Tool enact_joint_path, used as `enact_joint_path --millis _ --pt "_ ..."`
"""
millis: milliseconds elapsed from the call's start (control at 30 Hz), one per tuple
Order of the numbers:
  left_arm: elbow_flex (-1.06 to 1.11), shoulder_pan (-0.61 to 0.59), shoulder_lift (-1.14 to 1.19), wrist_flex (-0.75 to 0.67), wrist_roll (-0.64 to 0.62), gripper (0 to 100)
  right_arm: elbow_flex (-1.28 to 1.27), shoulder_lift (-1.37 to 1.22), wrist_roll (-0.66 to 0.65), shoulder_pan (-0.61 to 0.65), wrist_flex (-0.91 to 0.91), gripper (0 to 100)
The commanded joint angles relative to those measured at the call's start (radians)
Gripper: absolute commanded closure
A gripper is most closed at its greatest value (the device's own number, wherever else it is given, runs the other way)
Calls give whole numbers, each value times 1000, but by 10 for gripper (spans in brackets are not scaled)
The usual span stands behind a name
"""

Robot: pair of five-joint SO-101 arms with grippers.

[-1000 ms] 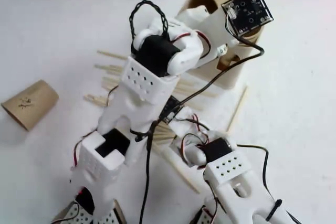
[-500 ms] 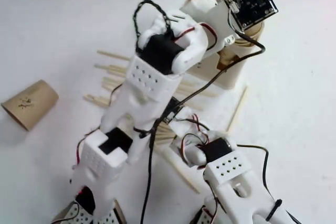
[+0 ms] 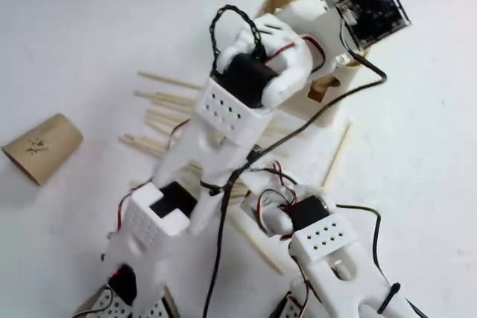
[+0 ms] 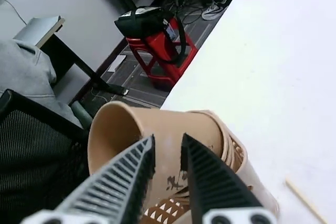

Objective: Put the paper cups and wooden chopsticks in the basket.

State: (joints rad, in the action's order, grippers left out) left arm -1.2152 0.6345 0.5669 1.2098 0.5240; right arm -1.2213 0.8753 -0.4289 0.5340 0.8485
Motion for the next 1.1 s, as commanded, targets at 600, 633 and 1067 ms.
enact_joint_path --millis 600,633,1067 --pt "-253 128 105 -18 2 962 3 19 -11 7 -12 974" --pt "-285 131 105 -6 2 962 3 19 -11 7 -12 974" --pt "-247 54 117 -132 2 972 3 19 -11 7 -12 974"
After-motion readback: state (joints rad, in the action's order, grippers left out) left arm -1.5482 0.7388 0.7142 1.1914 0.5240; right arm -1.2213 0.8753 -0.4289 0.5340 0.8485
